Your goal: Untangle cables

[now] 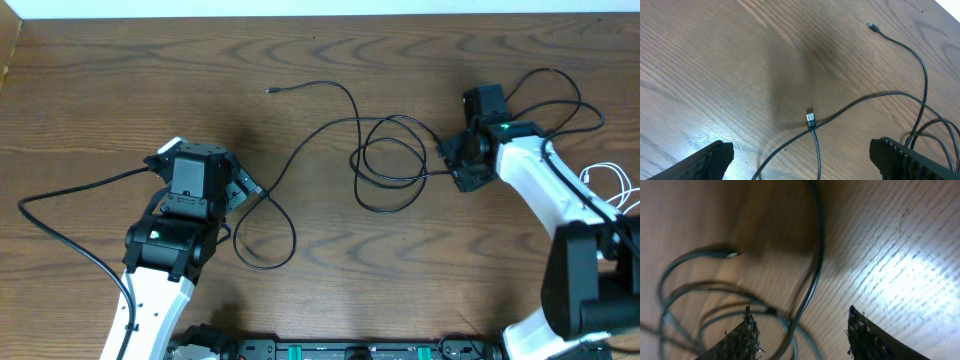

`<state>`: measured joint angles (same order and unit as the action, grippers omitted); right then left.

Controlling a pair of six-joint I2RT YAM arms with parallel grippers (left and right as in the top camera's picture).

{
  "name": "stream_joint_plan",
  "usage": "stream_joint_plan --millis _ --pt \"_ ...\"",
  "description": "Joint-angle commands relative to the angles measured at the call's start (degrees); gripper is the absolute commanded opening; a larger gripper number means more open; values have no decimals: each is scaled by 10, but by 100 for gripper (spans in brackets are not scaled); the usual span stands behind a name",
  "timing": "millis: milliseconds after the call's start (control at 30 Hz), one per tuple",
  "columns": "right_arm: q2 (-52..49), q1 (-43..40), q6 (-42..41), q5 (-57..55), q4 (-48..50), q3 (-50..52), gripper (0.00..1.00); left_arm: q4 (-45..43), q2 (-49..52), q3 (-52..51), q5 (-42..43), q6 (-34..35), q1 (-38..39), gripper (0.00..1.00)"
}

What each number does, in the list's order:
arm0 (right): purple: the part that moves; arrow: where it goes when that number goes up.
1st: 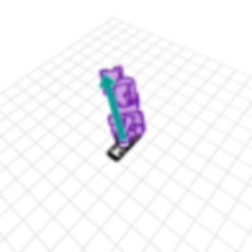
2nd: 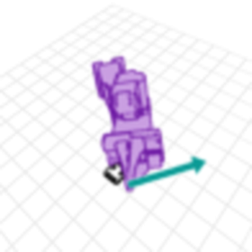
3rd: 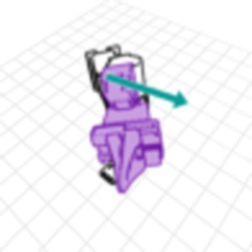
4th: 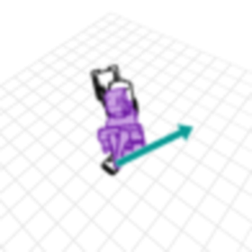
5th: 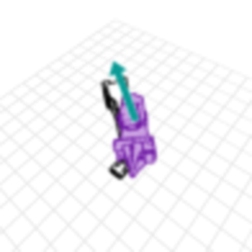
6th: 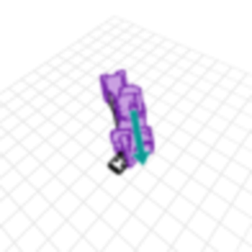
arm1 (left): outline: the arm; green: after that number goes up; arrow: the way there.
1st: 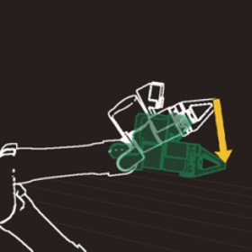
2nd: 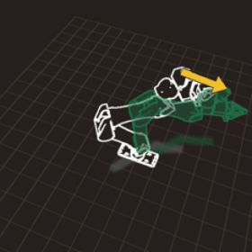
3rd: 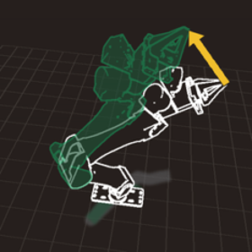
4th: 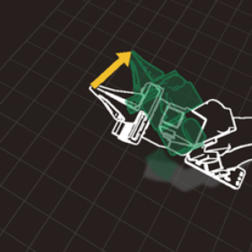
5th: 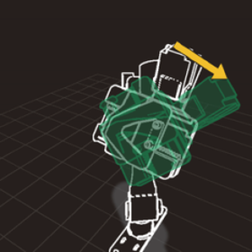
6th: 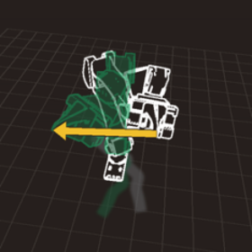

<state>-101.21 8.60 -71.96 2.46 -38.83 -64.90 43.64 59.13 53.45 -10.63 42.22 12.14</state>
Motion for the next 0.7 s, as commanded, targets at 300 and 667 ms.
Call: stream_joint_plan --millis 300,667 --pt "-60 13 -9 -56 37 2 48 3 1 8 -4 3 -2 94" --pt "-114 50 9 -66 32 2 43 3 1 8 -3 3 -2 94"
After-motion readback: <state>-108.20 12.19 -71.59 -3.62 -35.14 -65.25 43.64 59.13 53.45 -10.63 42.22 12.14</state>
